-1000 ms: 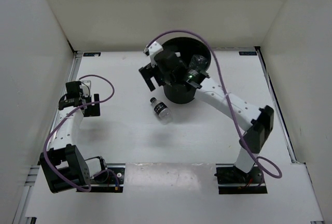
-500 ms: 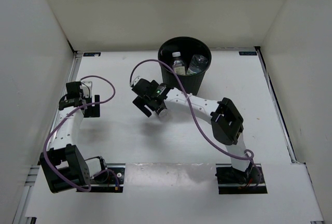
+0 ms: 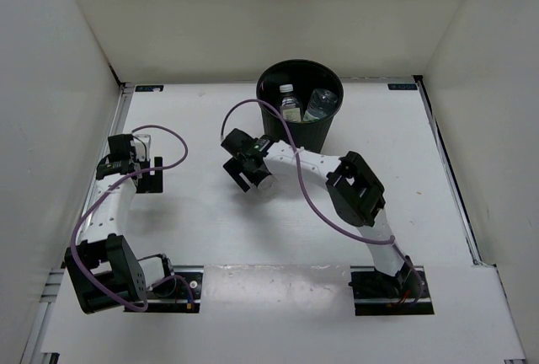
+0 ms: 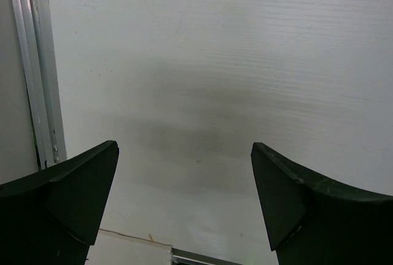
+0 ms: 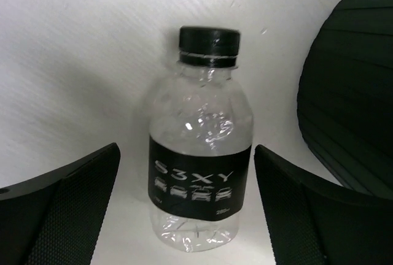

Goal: Put the plastic bottles in the bin

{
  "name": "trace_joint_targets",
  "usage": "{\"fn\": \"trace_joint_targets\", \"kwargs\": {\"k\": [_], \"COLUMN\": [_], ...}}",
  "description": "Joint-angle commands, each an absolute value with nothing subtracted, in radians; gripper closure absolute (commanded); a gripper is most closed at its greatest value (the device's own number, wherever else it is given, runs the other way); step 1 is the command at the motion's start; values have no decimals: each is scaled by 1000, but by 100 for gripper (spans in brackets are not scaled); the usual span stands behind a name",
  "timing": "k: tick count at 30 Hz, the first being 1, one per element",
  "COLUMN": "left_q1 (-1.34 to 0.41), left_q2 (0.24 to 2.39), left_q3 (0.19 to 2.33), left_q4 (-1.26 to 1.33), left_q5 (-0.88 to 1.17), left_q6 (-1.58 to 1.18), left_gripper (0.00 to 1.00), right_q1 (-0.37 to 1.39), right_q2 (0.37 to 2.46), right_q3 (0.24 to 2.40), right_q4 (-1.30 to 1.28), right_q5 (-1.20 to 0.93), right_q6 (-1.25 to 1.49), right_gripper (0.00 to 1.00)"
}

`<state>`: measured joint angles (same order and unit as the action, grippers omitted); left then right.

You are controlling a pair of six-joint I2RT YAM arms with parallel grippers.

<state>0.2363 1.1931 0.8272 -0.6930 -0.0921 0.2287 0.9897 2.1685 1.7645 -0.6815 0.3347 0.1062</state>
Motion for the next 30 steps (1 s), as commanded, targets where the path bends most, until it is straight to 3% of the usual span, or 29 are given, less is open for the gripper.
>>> {"fn": "trace_joint_targets", "kwargs": {"k": [1, 3, 5, 9, 11, 12, 14, 15, 16, 23, 30], "left_q1": [241, 241, 241, 241, 241, 241, 241, 241, 241, 241, 241], "left_q2": [1175, 1175, 1175, 1175, 1175, 1175, 1175, 1175, 1175, 1184, 1184], "left_q3": [824, 824, 824, 824, 815, 815, 815, 815, 815, 824, 833], "left_q4": [-696, -696, -696, -696, -706, -706, -706, -706, -706, -706, -706], "left_q5": [-83, -83, -83, -83, -83, -83, -83, -83, -83, -92, -83], "left_q6": [236, 236, 236, 236, 236, 236, 236, 236, 236, 236, 227], "left_gripper": [0, 0, 0, 0, 0, 0, 0, 0, 0, 0, 0], "right_q1": [976, 976, 976, 976, 976, 976, 976, 976, 976, 934, 884], "right_q2": [2163, 2163, 2154, 2154, 2164, 2164, 2146, 2111, 2086, 1726, 1549], "right_q3": [1746, 1729, 1709, 1709, 1709, 1709, 1736, 1747, 1761, 1861, 1756], "right_q4": [-644, -634, -624, -624, -646, -655, -655, -664, -664, -444, -108], "right_q5": [256, 207, 125, 89, 100, 100, 80, 68, 55, -77, 455], "right_q6": [130, 130, 121, 121, 121, 121, 121, 121, 121, 173, 104], "right_gripper": [12, 29, 36, 32, 35, 51, 68, 83, 85, 84, 81]}}
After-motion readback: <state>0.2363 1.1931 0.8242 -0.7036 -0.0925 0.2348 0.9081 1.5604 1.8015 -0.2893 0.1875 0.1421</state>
